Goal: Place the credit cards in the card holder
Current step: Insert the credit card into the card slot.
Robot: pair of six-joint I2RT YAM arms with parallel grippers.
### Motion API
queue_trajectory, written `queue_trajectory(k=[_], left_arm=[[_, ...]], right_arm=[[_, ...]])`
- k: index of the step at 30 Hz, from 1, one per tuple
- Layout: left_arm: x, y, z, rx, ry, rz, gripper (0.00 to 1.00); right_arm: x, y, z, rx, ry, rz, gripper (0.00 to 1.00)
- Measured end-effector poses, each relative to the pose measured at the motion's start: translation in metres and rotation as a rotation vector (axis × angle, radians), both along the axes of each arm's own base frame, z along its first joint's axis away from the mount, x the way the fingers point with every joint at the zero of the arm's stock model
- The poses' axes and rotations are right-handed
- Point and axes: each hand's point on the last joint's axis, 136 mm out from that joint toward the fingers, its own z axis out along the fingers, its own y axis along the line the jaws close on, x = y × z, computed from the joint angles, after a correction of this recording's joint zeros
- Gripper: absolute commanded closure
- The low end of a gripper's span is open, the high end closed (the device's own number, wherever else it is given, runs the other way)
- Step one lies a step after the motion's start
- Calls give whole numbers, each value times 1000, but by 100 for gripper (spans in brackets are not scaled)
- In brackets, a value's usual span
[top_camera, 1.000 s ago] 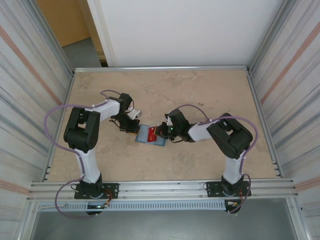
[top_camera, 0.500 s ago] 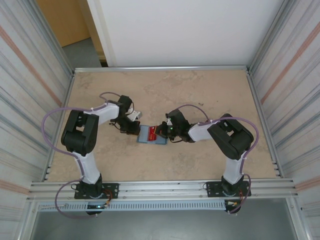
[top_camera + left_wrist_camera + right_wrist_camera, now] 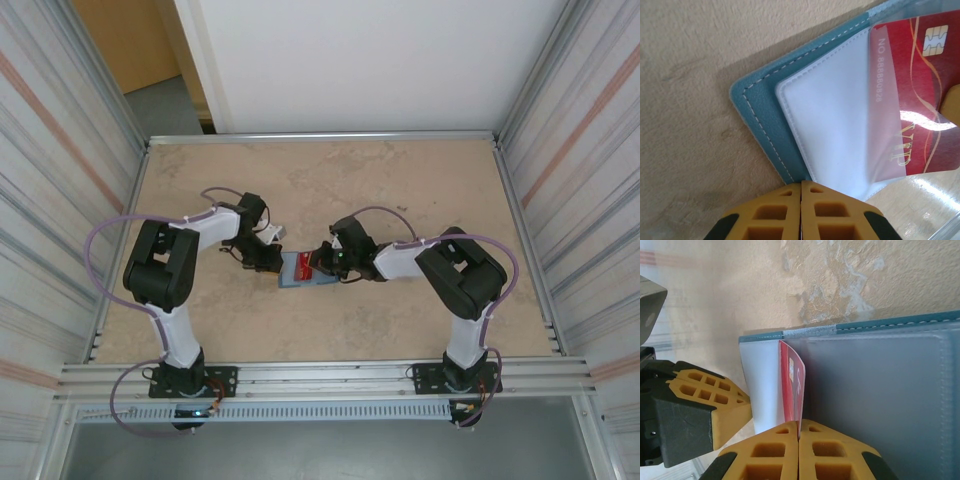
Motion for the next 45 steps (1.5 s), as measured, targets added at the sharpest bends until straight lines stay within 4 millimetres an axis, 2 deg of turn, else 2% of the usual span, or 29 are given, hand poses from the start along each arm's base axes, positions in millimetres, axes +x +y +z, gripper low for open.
queue_trajectory(k=[6, 20, 26, 33, 45], left_arm=[[0, 0, 0, 1, 2, 0, 91], [0, 0, -1, 9, 22, 0, 92], [1, 0, -1, 10, 22, 0, 92], [1, 0, -1, 10, 22, 0, 91], [0, -1, -1, 2, 32, -1, 92]], right_arm=[[0, 1, 3, -57, -7, 50, 100], [-6, -2, 3, 0, 8, 127, 100], [-3, 2, -1, -1, 19, 133, 88], [-3, 4, -4, -85, 39, 150, 72], [-9, 5, -4, -194, 63, 175, 68]])
